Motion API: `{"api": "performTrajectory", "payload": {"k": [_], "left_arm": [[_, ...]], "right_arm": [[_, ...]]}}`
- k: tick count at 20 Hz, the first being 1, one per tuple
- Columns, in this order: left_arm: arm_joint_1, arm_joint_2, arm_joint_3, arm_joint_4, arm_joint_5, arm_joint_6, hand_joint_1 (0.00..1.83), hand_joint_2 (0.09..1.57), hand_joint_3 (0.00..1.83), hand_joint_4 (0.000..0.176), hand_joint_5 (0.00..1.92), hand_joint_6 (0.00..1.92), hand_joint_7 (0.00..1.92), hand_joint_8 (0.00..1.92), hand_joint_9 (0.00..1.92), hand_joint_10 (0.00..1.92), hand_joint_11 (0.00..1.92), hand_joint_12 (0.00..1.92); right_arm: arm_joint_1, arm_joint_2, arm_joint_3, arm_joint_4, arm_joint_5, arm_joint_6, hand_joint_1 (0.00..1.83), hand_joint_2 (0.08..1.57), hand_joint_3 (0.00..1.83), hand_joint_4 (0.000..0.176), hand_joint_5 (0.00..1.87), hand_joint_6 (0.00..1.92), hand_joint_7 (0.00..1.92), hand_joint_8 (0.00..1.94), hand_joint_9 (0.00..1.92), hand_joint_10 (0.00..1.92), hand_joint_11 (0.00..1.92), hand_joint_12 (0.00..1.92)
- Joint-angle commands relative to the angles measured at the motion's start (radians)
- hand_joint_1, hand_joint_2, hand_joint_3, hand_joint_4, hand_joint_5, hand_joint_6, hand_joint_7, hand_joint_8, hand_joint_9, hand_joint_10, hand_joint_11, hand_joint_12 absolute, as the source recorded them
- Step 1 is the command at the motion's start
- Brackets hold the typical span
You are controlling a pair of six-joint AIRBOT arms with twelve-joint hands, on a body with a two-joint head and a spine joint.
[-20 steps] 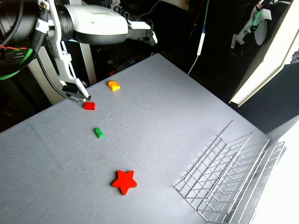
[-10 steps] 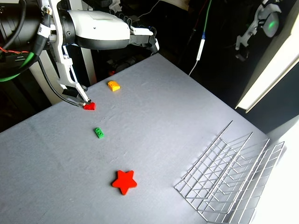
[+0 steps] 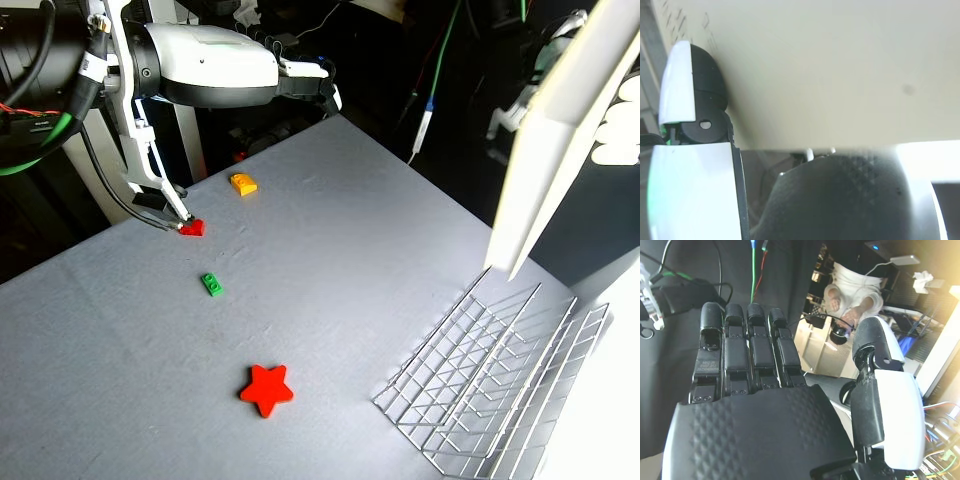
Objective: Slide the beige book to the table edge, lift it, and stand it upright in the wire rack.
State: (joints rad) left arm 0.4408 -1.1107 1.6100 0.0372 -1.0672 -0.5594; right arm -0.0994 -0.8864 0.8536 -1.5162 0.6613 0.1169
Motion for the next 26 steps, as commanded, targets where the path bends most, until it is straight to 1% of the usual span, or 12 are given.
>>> {"api": "performTrajectory", "payload": {"k": [1, 4, 7, 13, 14, 15, 16, 18, 19, 22, 23, 26], "left_arm": [[-0.006, 0.006, 0.014, -0.065, -0.122, -0.023, 1.34, 1.20, 0.00, 0.000, 0.77, 1.22, 0.76, 1.34, 0.78, 1.45, 0.65, 1.47], [0.000, -0.033, 0.037, -0.065, -0.131, -0.026, 1.33, 1.21, 0.00, 0.000, 0.74, 1.26, 0.76, 1.34, 0.78, 1.46, 0.66, 1.45], [-0.001, -0.077, 0.078, -0.065, -0.134, -0.028, 1.33, 1.20, 0.00, 0.000, 0.77, 1.21, 0.77, 1.33, 0.81, 1.43, 0.69, 1.43], [-0.006, -0.135, 0.168, -0.066, -0.133, -0.041, 1.32, 1.22, 0.00, 0.000, 0.73, 1.26, 0.75, 1.36, 0.76, 1.49, 0.64, 1.50], [-0.006, -0.146, 0.185, -0.066, -0.132, -0.046, 1.33, 1.21, 0.00, 0.000, 0.75, 1.24, 0.77, 1.33, 0.78, 1.46, 0.65, 1.49], [-0.006, -0.156, 0.202, -0.066, -0.131, -0.051, 1.33, 1.22, 0.00, 0.000, 0.74, 1.25, 0.75, 1.35, 0.78, 1.47, 0.65, 1.48], [-0.007, -0.164, 0.213, -0.065, -0.130, -0.057, 1.33, 1.21, 0.00, 0.000, 0.74, 1.25, 0.77, 1.33, 0.78, 1.46, 0.66, 1.48], [-0.003, -0.171, 0.225, -0.065, -0.120, -0.065, 1.34, 1.19, 0.00, 0.000, 0.77, 1.21, 0.81, 1.27, 0.82, 1.41, 0.68, 1.45], [0.000, -0.173, 0.227, -0.065, -0.119, -0.067, 1.33, 1.20, 0.00, 0.000, 0.74, 1.25, 0.79, 1.30, 0.80, 1.44, 0.65, 1.44], [0.005, -0.190, 0.234, -0.065, -0.117, -0.072, 1.33, 1.21, 0.00, 0.000, 0.73, 1.25, 0.76, 1.35, 0.78, 1.47, 0.65, 1.47], [0.006, -0.196, 0.237, -0.065, -0.113, -0.073, 1.33, 1.22, 0.00, 0.000, 0.73, 1.26, 0.76, 1.35, 0.77, 1.47, 0.64, 1.48], [0.007, -0.213, 0.245, -0.065, -0.105, -0.077, 1.33, 1.20, 0.00, 0.000, 0.79, 1.17, 0.79, 1.31, 0.79, 1.44, 0.67, 1.47]], "right_arm": [[0.006, 0.006, -0.003, 0.071, 0.032, -0.007, 0.22, 1.14, 0.00, 0.000, 0.25, 0.00, 0.26, 0.00, 0.26, 0.00, 0.00, 0.73], [0.006, 0.005, -0.003, 0.071, 0.031, -0.009, 0.21, 1.13, 0.00, 0.000, 0.26, 0.00, 0.27, 0.00, 0.28, 0.00, 0.00, 0.77], [0.004, 0.007, -0.003, 0.071, 0.026, -0.009, 0.20, 1.13, 0.00, 0.000, 0.26, 0.00, 0.28, 0.00, 0.29, 0.01, 0.00, 0.80], [-0.013, 0.022, -0.003, 0.071, 0.024, -0.008, 0.18, 1.14, 0.00, 0.000, 0.25, 0.00, 0.26, 0.00, 0.27, 0.00, 0.00, 0.74], [-0.017, 0.025, -0.003, 0.071, 0.024, -0.008, 0.22, 1.13, 0.00, 0.000, 0.25, 0.01, 0.27, 0.00, 0.28, 0.00, 0.00, 0.77], [-0.020, 0.030, -0.004, 0.071, 0.025, -0.008, 0.23, 1.13, 0.00, 0.000, 0.26, 0.01, 0.27, 0.01, 0.28, 0.00, 0.00, 0.77], [-0.024, 0.037, -0.004, 0.071, 0.026, -0.008, 0.20, 1.13, 0.00, 0.000, 0.25, 0.00, 0.27, 0.00, 0.27, 0.00, 0.00, 0.77], [-0.037, 0.052, -0.005, 0.071, 0.027, -0.007, 0.18, 1.13, 0.00, 0.000, 0.24, 0.00, 0.25, 0.00, 0.26, 0.00, 0.00, 0.77], [-0.045, 0.059, -0.006, 0.071, 0.027, -0.007, 0.21, 1.13, 0.00, 0.000, 0.24, 0.00, 0.25, 0.00, 0.26, 0.00, 0.00, 0.77], [-0.066, 0.083, -0.014, 0.071, 0.027, -0.006, 0.18, 1.13, 0.00, 0.000, 0.25, 0.01, 0.27, 0.01, 0.28, 0.01, 0.00, 0.77], [-0.069, 0.091, -0.015, 0.071, 0.027, -0.006, 0.19, 1.14, 0.00, 0.000, 0.24, 0.00, 0.26, 0.00, 0.26, 0.00, 0.00, 0.73], [-0.069, 0.107, -0.016, 0.071, 0.026, -0.006, 0.23, 1.13, 0.00, 0.000, 0.25, 0.00, 0.26, 0.00, 0.26, 0.00, 0.00, 0.76]]}}
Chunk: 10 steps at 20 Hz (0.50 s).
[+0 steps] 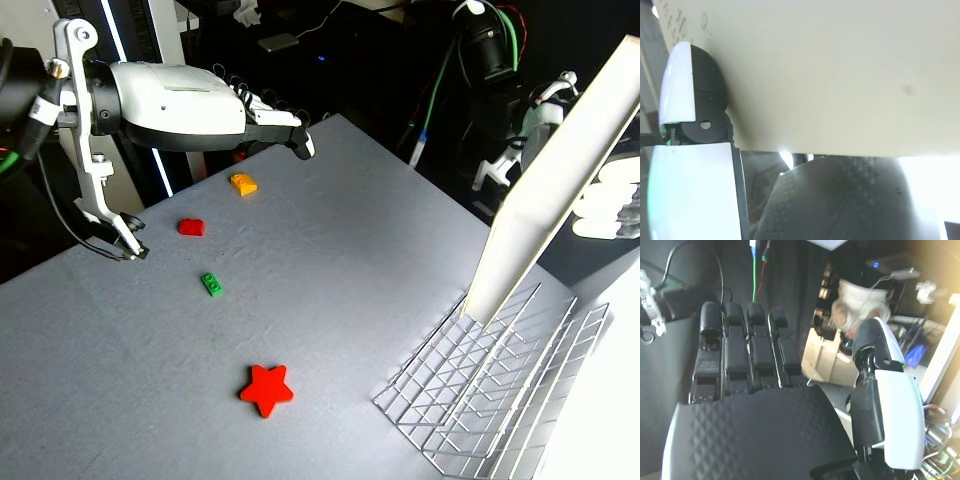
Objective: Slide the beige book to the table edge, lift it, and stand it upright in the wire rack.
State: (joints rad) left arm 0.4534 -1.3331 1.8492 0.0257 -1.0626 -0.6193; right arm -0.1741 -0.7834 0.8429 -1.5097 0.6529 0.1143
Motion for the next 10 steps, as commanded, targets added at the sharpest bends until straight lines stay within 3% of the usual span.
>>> {"api": "performTrajectory", "payload": {"k": [1, 3, 10], "left_arm": [[-0.006, 0.001, 0.011, -0.053, -0.108, -0.018, 1.33, 1.20, 0.00, 0.000, 0.78, 1.20, 0.78, 1.31, 0.79, 1.44, 0.68, 1.46], [-0.006, -0.010, 0.017, -0.053, -0.108, -0.019, 1.33, 1.21, 0.00, 0.000, 0.76, 1.22, 0.77, 1.34, 0.78, 1.46, 0.63, 1.48], [-0.017, -0.071, 0.065, -0.073, -0.095, -0.023, 1.35, 1.21, 0.00, 0.000, 0.75, 1.24, 0.76, 1.36, 0.79, 1.42, 0.73, 1.40]], "right_arm": [[0.006, 0.006, -0.005, 0.064, 0.033, -0.003, 0.22, 1.13, 0.00, 0.000, 0.26, 0.01, 0.28, 0.01, 0.28, 0.01, 0.00, 0.80], [0.006, 0.009, -0.005, 0.064, 0.032, -0.003, 0.21, 1.13, 0.00, 0.000, 0.26, 0.00, 0.27, 0.00, 0.28, 0.01, 0.00, 0.80], [0.002, 0.020, -0.005, 0.065, 0.030, -0.003, 0.20, 1.13, 0.00, 0.000, 0.25, 0.00, 0.27, 0.00, 0.28, 0.00, 0.00, 0.79]]}}
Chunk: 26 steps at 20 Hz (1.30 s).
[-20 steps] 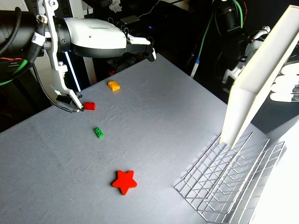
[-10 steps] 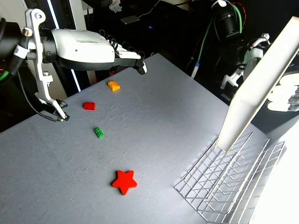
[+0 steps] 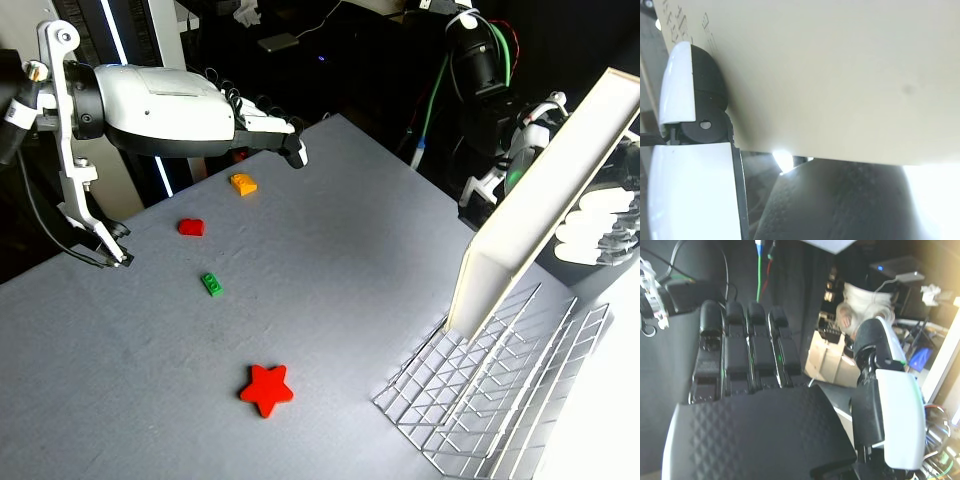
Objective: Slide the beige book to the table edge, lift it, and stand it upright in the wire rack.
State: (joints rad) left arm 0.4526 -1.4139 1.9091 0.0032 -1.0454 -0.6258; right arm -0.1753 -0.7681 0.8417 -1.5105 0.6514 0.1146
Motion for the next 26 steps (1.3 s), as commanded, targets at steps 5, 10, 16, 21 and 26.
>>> {"api": "performTrajectory", "payload": {"k": [5, 10, 16, 21, 26], "left_arm": [[-0.012, -0.029, 0.025, -0.075, -0.106, -0.015, 1.34, 1.19, 0.00, 0.000, 0.76, 1.21, 0.81, 1.29, 0.83, 1.39, 0.72, 1.39], [-0.014, -0.083, 0.068, -0.095, -0.099, -0.018, 1.34, 1.19, 0.00, 0.000, 0.75, 1.23, 0.80, 1.28, 0.84, 1.37, 0.74, 1.36], [-0.007, -0.138, 0.139, -0.126, -0.094, -0.023, 1.35, 1.21, 0.00, 0.000, 0.74, 1.25, 0.76, 1.34, 0.79, 1.43, 0.73, 1.38], [0.017, -0.168, 0.175, -0.176, -0.084, -0.023, 1.35, 1.20, 0.00, 0.000, 0.75, 1.24, 0.78, 1.30, 0.81, 1.42, 0.73, 1.39], [0.033, -0.200, 0.219, -0.240, -0.073, -0.021, 1.34, 1.20, 0.00, 0.000, 0.76, 1.22, 0.78, 1.31, 0.80, 1.44, 0.70, 1.38]], "right_arm": [[0.002, 0.005, -0.004, 0.065, 0.034, -0.003, 0.20, 1.14, 0.00, 0.000, 0.25, 0.00, 0.27, 0.00, 0.28, 0.00, 0.00, 0.78], [0.000, 0.004, -0.004, 0.065, 0.035, -0.003, 0.20, 1.14, 0.00, 0.000, 0.26, 0.00, 0.28, 0.00, 0.30, 0.00, 0.00, 0.80], [-0.002, 0.001, -0.008, 0.065, 0.035, -0.004, 0.16, 1.14, 0.00, 0.000, 0.27, 0.00, 0.30, 0.00, 0.31, 0.00, 0.00, 0.86], [-0.002, 0.000, -0.009, 0.065, 0.035, -0.005, 0.21, 1.13, 0.00, 0.000, 0.29, 0.00, 0.30, 0.00, 0.31, 0.00, 0.00, 0.84], [-0.002, -0.002, -0.009, 0.065, 0.038, -0.005, 0.21, 1.13, 0.00, 0.000, 0.28, 0.00, 0.30, 0.00, 0.31, 0.00, 0.00, 0.88]]}}
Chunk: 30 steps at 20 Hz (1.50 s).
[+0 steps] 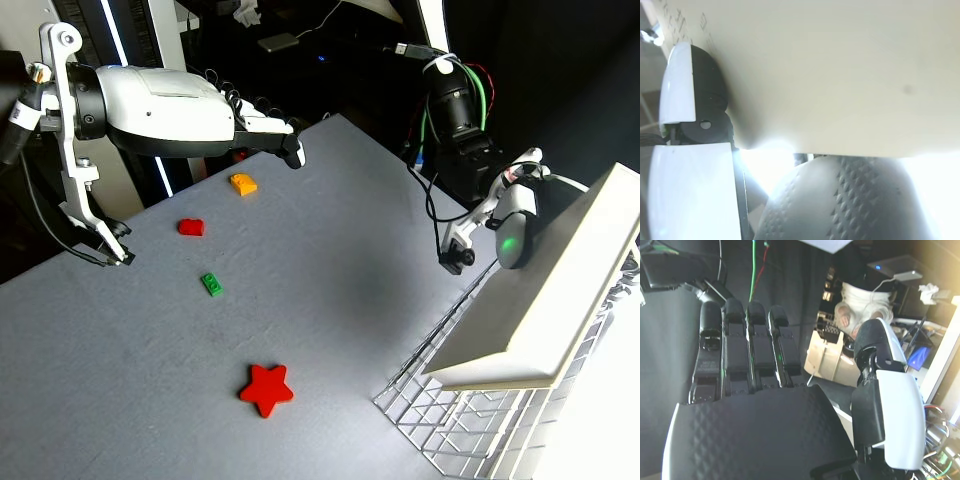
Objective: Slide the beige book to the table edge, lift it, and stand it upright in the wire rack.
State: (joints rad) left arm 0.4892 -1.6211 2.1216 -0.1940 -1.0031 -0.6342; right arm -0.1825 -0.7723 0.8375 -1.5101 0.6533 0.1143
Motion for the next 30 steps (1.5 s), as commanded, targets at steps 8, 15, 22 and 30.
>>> {"api": "performTrajectory", "payload": {"k": [8, 15, 22, 30], "left_arm": [[0.023, -0.030, 0.050, -0.091, -0.104, -0.012, 1.34, 1.21, 0.00, 0.000, 0.76, 1.22, 0.77, 1.34, 0.77, 1.46, 0.66, 1.44], [0.033, -0.032, 0.052, -0.099, -0.107, -0.012, 1.35, 1.20, 0.00, 0.000, 0.76, 1.23, 0.78, 1.33, 0.78, 1.43, 0.69, 1.36], [0.037, -0.028, 0.052, -0.111, -0.115, -0.006, 1.21, 1.20, 0.00, 0.000, 0.80, 1.23, 0.84, 1.24, 0.69, 1.19, 0.58, 1.53], [0.041, -0.026, 0.049, -0.113, -0.117, -0.005, 1.09, 1.22, 0.00, 0.000, 0.78, 1.28, 0.86, 0.33, 0.77, 0.65, 0.54, 1.24]], "right_arm": [[0.005, -0.001, -0.005, 0.065, 0.036, -0.007, 0.19, 1.14, 0.00, 0.000, 0.28, 0.00, 0.30, 0.00, 0.30, 0.00, 0.00, 0.86], [0.001, -0.001, -0.006, 0.065, 0.037, -0.008, 0.19, 1.14, 0.00, 0.000, 0.26, 0.00, 0.28, 0.00, 0.29, 0.00, 0.00, 0.82], [0.000, -0.002, -0.008, 0.065, 0.036, -0.010, 0.21, 1.13, 0.00, 0.000, 0.27, 0.00, 0.29, 0.00, 0.31, 0.00, 0.00, 0.87], [-0.004, -0.002, -0.011, 0.065, 0.034, -0.010, 0.19, 1.14, 0.00, 0.000, 0.27, 0.00, 0.29, 0.00, 0.30, 0.00, 0.00, 0.83]]}}
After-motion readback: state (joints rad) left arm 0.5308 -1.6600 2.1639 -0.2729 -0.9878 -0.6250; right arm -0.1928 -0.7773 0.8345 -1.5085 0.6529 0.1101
